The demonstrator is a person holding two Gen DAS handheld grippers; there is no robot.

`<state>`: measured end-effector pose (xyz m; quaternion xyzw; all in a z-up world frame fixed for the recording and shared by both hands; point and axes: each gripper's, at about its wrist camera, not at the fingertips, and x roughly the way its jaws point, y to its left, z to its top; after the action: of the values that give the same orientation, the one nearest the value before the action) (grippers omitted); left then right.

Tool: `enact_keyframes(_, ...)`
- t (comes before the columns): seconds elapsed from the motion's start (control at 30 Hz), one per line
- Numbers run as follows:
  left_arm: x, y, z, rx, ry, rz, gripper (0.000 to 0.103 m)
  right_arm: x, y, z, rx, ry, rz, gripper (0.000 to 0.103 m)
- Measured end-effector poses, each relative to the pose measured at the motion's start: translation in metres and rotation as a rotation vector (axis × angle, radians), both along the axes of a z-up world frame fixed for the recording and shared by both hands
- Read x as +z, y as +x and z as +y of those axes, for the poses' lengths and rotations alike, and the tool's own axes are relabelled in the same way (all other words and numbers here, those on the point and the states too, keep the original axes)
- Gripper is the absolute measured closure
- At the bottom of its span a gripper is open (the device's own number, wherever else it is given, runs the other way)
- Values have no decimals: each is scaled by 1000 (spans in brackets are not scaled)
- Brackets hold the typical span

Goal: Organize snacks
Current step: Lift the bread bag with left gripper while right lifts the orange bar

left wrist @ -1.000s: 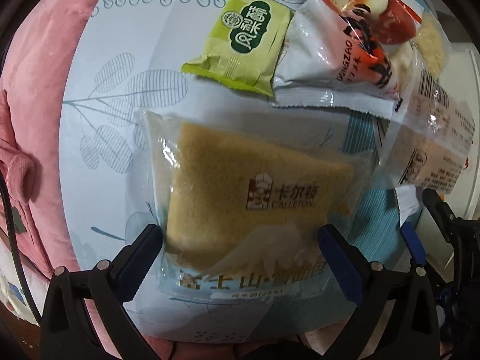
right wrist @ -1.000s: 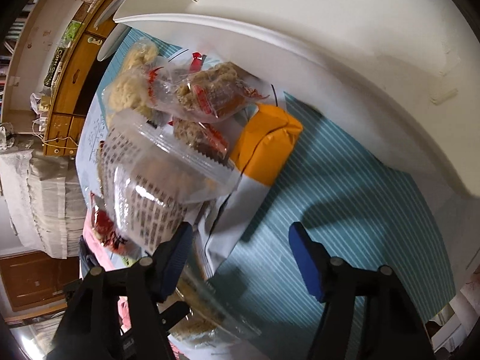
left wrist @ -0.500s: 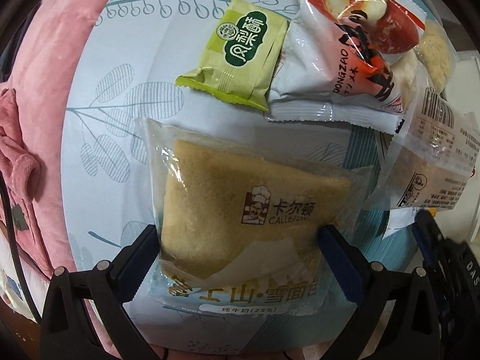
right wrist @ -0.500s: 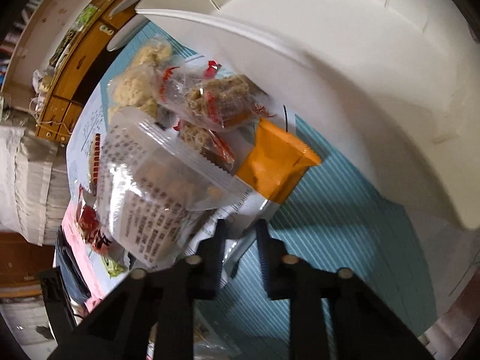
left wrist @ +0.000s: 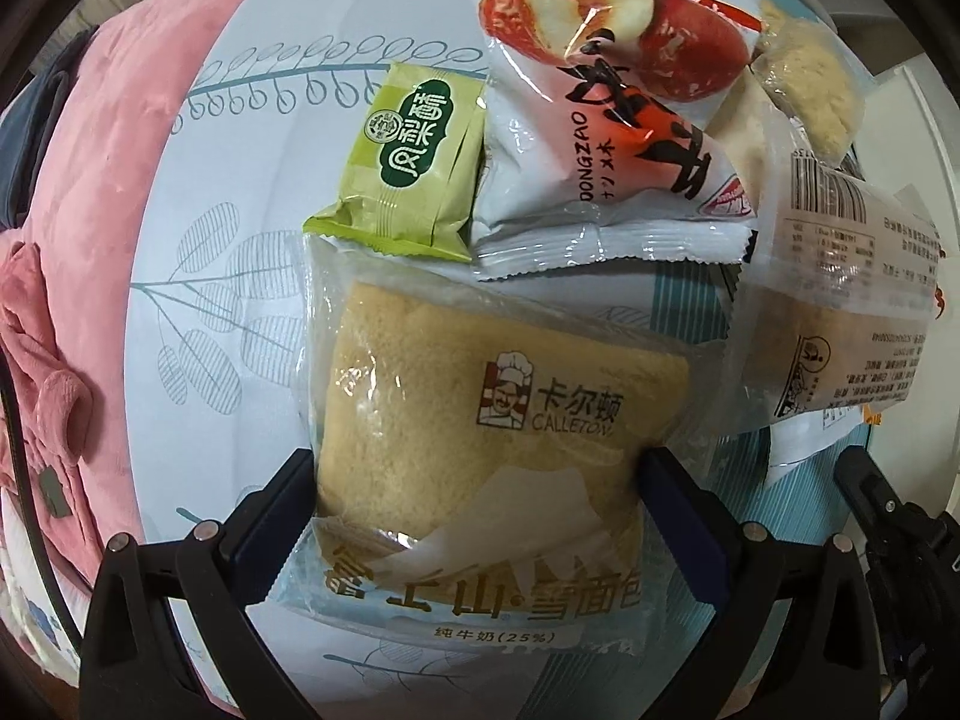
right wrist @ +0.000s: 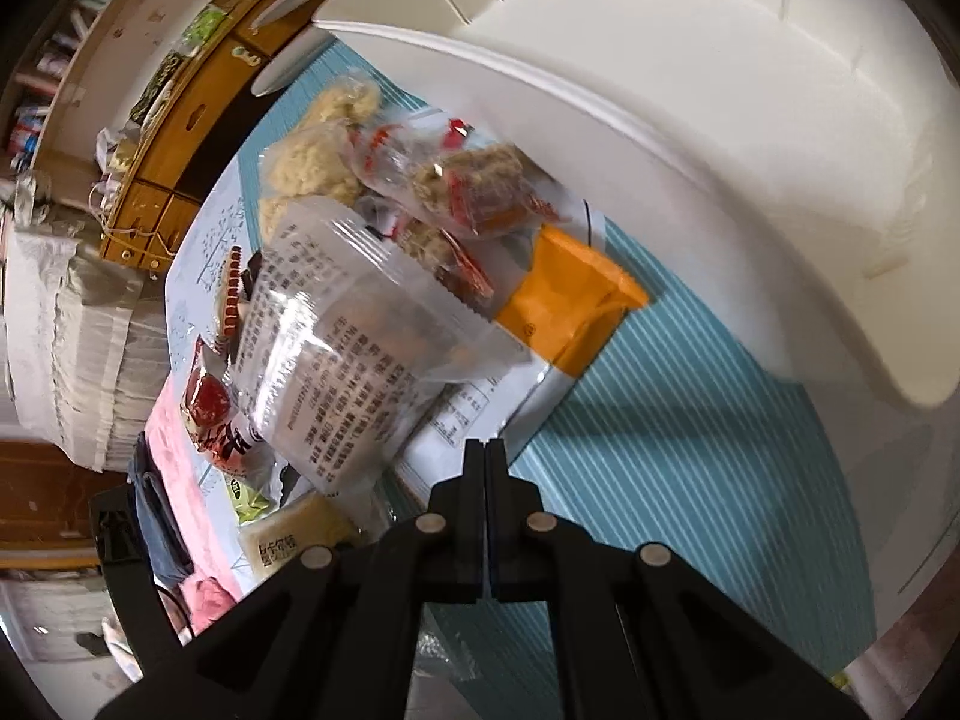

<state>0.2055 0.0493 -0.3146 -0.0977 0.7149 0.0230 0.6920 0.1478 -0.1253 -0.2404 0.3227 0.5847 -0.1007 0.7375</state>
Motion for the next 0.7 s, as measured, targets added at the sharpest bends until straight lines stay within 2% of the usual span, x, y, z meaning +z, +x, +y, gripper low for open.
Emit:
enact_keyframes(0.13,-2,-4,10,-16,2,-14,0,-8,-6,-5,-35,40,21,101)
enact_keyframes(0.2,1,-4,7,-23,1,-21,0,-12,-8,-7,-45,59,26,94)
enact_keyframes(0.27,7,-4,3,-28,2,-27,1,-16,-11,-11,-65,80,30,71)
enact_keyframes(0.33,9,-5,4,-31,-2,-35,2,-20,-13,-13,-80,108,23,62)
enact_keyframes(0.53,25,-9,4,-84,11,-71,12,-19,-3,-15,-74,99,5,50)
enact_keyframes(0.7,35,-14,9,-99,-8,-90,21,-14,11,-6,-41,7,24,49)
